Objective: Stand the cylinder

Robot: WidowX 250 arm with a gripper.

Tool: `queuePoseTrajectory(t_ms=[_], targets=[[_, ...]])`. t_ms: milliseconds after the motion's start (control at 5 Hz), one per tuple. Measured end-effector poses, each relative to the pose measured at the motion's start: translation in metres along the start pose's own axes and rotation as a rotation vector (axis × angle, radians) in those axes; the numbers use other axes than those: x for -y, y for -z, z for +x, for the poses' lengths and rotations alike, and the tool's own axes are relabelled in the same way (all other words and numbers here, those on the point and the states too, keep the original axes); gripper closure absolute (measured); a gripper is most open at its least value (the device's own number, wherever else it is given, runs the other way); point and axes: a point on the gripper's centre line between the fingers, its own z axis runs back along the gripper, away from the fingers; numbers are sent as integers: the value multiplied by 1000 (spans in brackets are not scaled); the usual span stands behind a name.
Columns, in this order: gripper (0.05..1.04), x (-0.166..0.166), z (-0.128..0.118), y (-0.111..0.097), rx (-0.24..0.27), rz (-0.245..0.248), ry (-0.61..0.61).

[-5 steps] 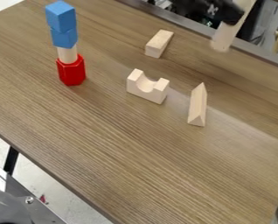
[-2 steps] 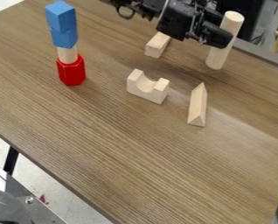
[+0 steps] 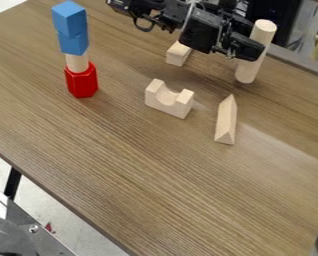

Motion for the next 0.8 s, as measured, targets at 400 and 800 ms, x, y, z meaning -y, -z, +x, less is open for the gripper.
queuePoseTrajectory(t_ms=[400,800], targets=[[548,-2,10,3,7,10,-22],[478,-2,13,3,11,13,-21]])
